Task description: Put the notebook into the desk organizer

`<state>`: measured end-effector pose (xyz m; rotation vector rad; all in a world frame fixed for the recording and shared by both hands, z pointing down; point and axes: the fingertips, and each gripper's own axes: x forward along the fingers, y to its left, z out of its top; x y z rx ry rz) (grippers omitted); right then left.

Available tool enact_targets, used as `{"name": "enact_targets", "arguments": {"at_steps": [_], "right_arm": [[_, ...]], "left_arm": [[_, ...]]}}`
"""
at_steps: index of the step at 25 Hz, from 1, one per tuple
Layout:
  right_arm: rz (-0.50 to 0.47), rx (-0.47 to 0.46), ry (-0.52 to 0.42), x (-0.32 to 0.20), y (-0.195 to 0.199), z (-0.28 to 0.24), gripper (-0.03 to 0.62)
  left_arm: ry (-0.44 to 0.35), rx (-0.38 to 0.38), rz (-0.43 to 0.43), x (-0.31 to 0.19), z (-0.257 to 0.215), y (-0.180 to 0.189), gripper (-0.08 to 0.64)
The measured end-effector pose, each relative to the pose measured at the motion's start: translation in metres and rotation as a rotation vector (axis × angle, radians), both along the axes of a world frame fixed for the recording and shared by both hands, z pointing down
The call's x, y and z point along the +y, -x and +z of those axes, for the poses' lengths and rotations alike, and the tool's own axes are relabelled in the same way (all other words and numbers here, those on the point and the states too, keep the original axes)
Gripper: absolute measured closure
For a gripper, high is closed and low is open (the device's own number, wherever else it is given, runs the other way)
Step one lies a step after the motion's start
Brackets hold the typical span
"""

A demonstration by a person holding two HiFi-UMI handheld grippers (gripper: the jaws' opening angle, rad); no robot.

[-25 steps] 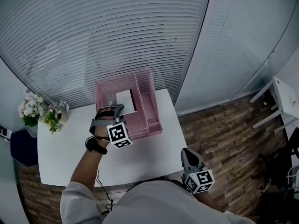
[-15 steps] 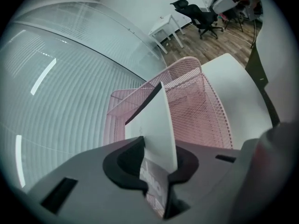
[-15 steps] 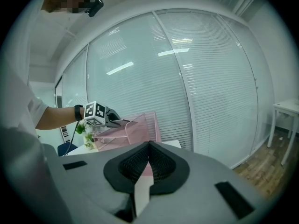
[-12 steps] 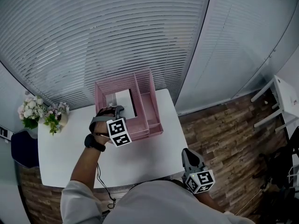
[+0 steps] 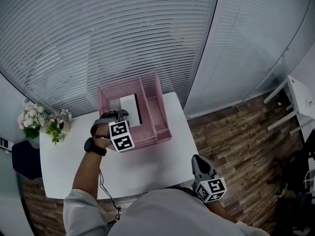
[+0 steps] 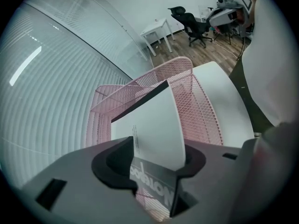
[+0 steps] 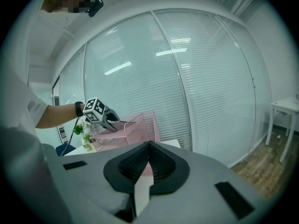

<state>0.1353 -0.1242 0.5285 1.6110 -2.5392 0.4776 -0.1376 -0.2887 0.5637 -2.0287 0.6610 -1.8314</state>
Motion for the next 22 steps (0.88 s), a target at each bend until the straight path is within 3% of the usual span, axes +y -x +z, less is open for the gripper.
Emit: {"name": "enact_targets", "arguments": {"at_steps": [13,17,22], "right_arm": [[0.005,-0.002,-0.001,-0.002,-0.002,-0.001,0.580],[-0.001,-0.006,-0.003,-0.002,0.000,0.000,0.580],[0.003,-0.005,0.004,-0.005,0.001,0.002,0.580]], "left_arm": [[0.167,-0.007,0.018,0.018,-0.002,0.001,0.310],[0.249,0.018,0.003,0.024,0.004,0.001,0.287],[0.296,0.054,-0.018,0.022,0.004,0.004,0.265]]}}
